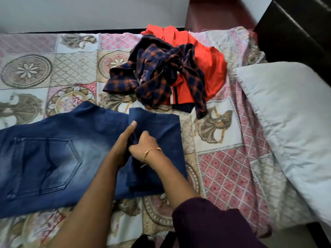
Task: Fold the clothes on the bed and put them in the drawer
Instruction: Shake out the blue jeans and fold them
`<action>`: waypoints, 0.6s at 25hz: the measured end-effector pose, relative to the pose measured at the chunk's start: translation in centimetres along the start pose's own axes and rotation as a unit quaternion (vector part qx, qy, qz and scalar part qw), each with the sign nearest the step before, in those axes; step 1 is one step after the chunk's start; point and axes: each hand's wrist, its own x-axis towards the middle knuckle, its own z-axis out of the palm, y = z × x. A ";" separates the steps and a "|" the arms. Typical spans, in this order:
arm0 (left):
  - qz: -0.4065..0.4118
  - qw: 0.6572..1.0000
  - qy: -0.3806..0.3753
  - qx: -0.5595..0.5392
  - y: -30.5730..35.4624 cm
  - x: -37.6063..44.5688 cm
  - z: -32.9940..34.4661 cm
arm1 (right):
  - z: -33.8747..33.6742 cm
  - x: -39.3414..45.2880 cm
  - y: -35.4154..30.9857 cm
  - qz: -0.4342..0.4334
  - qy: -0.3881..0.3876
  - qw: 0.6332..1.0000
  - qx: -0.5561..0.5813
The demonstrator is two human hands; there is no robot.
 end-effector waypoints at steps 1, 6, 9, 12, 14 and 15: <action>0.004 0.998 0.018 0.060 0.0 0.0 -1.6 | 1.3 0.3 -0.3 -0.011 -0.033 0.999 0.002; 0.086 0.965 0.159 0.191 -1.2 1.8 -6.7 | 1.4 2.9 3.3 -0.175 0.348 0.906 -0.163; 0.104 0.907 0.224 0.342 -1.5 1.6 -6.9 | 1.9 4.4 6.6 -0.033 0.237 0.925 -0.296; 0.324 0.730 0.214 0.562 -2.1 1.4 -7.0 | 2.7 5.8 8.1 -0.006 0.222 0.915 -0.338; 0.421 0.583 0.107 0.687 -3.8 2.2 -7.8 | 3.4 6.5 8.1 -0.002 0.235 0.909 -0.345; 0.415 0.553 0.069 0.719 -4.8 2.4 -8.4 | 3.8 6.8 8.3 -0.001 0.240 0.907 -0.346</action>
